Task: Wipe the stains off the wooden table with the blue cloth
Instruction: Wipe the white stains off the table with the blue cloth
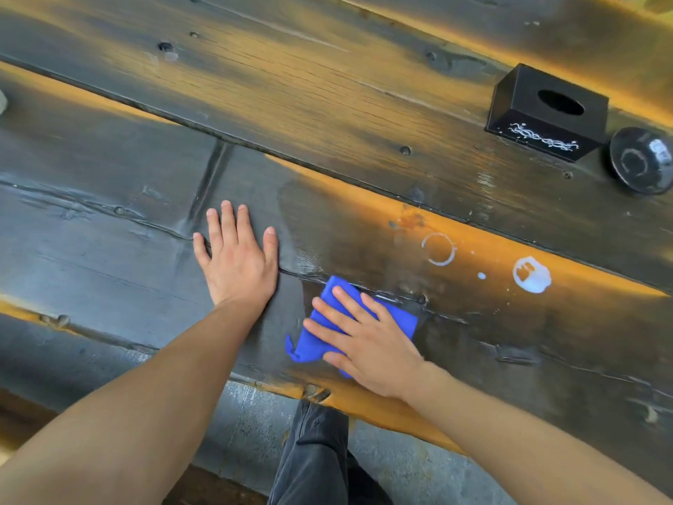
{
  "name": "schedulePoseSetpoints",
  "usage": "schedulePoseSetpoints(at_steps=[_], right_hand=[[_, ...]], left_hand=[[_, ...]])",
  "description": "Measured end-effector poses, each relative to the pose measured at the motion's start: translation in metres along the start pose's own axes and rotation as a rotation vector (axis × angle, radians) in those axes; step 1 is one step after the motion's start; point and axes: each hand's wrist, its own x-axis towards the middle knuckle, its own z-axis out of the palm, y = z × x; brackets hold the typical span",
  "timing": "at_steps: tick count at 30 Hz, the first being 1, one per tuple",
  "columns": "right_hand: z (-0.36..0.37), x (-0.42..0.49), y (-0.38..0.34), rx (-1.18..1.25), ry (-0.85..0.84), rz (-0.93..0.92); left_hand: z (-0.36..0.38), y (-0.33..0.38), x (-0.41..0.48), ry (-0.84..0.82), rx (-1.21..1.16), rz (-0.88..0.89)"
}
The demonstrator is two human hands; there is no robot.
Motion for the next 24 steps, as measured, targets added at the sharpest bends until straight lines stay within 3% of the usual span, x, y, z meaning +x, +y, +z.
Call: schedulePoseSetpoints(at_steps=[4, 7, 10, 13, 18, 24], right_hand=[[0.016, -0.042, -0.017, 0.078, -0.041, -0.014], [0.009, -0.06, -0.017, 0.529, -0.023, 0.105], [-0.003, -0.075, -0.014, 0.983, 0.114, 0.318], [-0.03, -0.079, 0.013, 1.146, 0.331, 0.482], [-0.069, -0.04, 0.122, 0.804, 0.488, 0.557], [-0.098, 0.057, 0.195, 0.446, 0.29, 0.377]], left_hand=[[-0.001, 0.0, -0.001, -0.032, 0.003, 0.011], [-0.003, -0.004, 0.0, -0.053, 0.007, 0.017], [-0.007, 0.004, -0.006, -0.06, -0.034, 0.006], [-0.002, 0.048, -0.028, -0.077, -0.081, 0.132], [0.025, 0.093, -0.052, -0.193, 0.081, 0.29], [0.033, 0.093, -0.052, -0.151, 0.126, 0.276]])
